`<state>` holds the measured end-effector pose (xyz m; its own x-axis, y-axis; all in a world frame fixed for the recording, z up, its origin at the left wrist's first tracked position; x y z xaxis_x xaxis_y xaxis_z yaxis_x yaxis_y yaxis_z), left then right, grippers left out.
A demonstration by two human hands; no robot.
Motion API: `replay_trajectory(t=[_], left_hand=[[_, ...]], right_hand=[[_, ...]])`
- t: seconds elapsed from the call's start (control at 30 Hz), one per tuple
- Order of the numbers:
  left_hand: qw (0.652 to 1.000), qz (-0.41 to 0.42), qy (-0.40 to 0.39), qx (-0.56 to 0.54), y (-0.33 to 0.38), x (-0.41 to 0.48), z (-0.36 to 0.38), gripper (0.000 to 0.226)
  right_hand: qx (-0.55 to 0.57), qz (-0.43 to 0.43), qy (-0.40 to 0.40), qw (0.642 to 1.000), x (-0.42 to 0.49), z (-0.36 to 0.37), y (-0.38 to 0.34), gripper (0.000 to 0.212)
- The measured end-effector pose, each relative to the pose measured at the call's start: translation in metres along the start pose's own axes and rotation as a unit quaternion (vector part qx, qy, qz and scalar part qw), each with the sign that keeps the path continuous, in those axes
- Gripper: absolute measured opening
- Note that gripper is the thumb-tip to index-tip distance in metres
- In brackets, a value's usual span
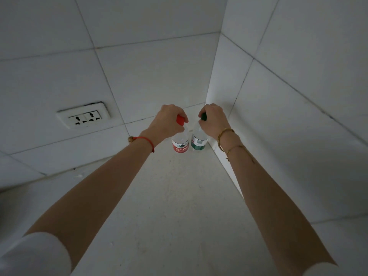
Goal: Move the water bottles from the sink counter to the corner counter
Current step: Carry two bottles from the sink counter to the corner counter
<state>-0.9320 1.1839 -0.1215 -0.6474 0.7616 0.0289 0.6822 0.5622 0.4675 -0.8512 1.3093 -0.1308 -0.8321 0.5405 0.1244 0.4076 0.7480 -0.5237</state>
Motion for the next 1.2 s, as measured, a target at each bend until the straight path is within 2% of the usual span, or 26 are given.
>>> replay_trajectory(t=[0.9, 1.2], left_hand=[[1.0, 0.019, 0.0, 0.021, 0.002, 0.083, 0.019, 0.031], [0.999, -0.008, 0.014, 0.028, 0.002, 0.086, 0.024, 0.035]], right_hand=[[-0.02, 0.003, 0.006, 1.0, 0.083, 0.018, 0.016, 0.021], [-0.032, -0.006, 0.008, 0.999, 0.076, 0.018, 0.017, 0.035]])
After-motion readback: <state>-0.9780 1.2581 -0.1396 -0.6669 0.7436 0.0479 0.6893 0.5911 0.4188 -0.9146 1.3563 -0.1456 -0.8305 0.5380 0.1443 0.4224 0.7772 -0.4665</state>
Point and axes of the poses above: each hand's wrist, its own x-axis towards the middle knuckle, its own z-axis out of the palm, y = z × x, the point moved 5 cm from there along x, towards the middle knuckle, and after that the axes turned 5 degrees about x, right-handed, at the moved point
